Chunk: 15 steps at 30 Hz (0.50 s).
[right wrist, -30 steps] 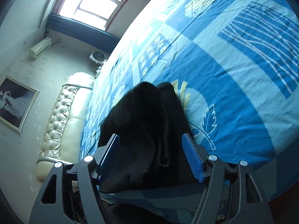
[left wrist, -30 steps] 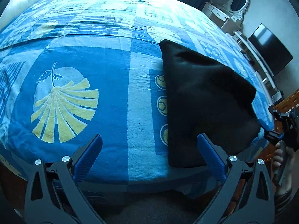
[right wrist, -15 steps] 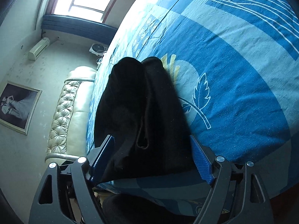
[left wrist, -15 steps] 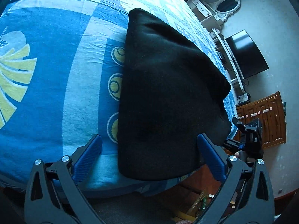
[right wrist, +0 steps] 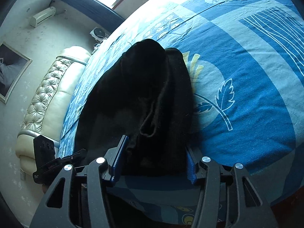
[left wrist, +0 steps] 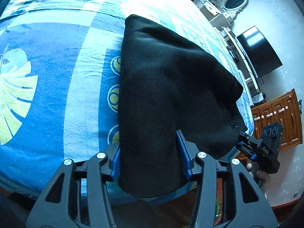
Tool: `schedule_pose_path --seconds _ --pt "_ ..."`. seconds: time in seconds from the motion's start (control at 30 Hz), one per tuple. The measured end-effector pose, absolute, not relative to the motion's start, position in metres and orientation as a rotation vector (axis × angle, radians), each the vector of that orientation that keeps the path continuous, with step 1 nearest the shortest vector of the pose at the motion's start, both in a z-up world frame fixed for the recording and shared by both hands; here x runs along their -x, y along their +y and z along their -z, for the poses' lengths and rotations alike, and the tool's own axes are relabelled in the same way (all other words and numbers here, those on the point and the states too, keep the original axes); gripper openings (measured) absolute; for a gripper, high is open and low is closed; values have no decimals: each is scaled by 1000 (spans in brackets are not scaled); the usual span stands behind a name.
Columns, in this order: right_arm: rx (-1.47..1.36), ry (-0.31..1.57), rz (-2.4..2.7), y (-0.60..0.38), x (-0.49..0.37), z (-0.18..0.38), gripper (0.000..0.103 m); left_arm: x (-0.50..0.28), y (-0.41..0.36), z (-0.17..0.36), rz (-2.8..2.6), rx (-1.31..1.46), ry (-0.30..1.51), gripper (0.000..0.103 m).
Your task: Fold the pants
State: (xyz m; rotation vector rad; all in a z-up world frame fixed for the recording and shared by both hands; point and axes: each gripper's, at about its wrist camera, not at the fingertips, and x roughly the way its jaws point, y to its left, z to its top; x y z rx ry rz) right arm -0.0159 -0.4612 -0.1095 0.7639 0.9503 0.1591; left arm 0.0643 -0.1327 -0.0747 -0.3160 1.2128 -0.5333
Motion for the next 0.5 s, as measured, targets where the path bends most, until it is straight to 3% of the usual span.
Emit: schedule_pose_path --seconds 0.5 --pt "-730 1015 -321 -387 -26 111 52 -39 -51 52 326 259 1099 46"
